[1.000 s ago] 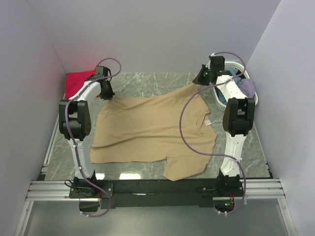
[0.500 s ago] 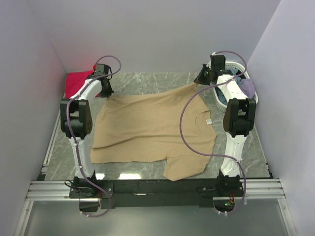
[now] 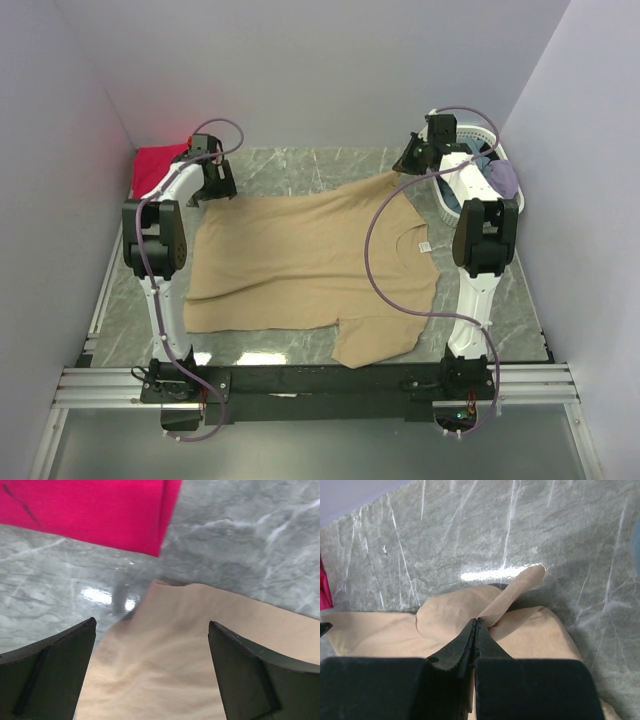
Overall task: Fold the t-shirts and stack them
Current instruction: Fold the tshirt
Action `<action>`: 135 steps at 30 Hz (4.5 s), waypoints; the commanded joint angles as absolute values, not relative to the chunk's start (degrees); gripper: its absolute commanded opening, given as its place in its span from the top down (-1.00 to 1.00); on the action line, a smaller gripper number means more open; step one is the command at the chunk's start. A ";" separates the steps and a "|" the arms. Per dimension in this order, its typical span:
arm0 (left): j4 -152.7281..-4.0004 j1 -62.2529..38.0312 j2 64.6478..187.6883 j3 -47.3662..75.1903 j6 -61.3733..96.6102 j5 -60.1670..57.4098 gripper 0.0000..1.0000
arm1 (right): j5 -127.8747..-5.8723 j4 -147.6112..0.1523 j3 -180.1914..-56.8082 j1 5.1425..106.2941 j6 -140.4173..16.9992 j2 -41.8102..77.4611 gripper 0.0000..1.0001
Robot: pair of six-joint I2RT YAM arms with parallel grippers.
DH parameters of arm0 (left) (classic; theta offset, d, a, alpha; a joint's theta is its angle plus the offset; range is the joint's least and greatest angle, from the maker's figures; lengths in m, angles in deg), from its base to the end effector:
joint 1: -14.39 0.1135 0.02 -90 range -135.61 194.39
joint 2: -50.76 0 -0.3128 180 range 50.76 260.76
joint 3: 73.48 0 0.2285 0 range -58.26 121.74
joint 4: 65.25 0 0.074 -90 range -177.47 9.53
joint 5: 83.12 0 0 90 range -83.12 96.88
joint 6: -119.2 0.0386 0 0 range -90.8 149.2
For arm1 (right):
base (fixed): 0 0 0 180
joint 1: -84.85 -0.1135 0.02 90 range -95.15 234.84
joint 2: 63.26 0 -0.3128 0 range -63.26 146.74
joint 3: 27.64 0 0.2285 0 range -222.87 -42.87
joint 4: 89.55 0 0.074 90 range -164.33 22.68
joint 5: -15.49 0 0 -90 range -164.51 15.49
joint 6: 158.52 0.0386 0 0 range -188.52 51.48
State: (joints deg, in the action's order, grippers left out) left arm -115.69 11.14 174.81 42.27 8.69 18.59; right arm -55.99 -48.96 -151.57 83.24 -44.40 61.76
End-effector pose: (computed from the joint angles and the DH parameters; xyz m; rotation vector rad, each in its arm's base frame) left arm 0.4789 -0.0193 0.2441 -0.4577 2.5253 0.1097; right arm 0.5100 0.0266 0.2918 0.2864 2.3087 0.6005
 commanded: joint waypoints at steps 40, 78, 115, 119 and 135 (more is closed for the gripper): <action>-99.81 18.96 169.78 31.48 11.45 7.66 0.99 | -67.48 -50.15 -149.92 84.23 -47.52 56.45 1.00; -101.48 10.61 146.23 13.66 -3.93 14.78 0.99 | -59.75 -45.93 -129.18 79.84 -48.75 37.56 1.00; -113.95 9.99 138.12 -0.60 -12.28 34.74 0.98 | -76.27 -43.39 -108.27 79.13 -43.39 22.36 1.00; -114.04 9.99 141.36 0.01 -11.50 31.51 0.98 | -76.45 -42.25 -106.24 79.05 -43.30 23.40 1.00; -111.93 9.29 131.19 -8.34 -11.67 22.88 -0.74 | -79.43 -43.11 -100.78 77.99 -41.28 15.59 0.02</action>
State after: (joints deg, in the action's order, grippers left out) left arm -112.76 9.55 136.74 -9.64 -11.49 23.48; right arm -75.66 -40.85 -99.53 78.23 -42.57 22.74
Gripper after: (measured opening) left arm 0.844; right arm 0.447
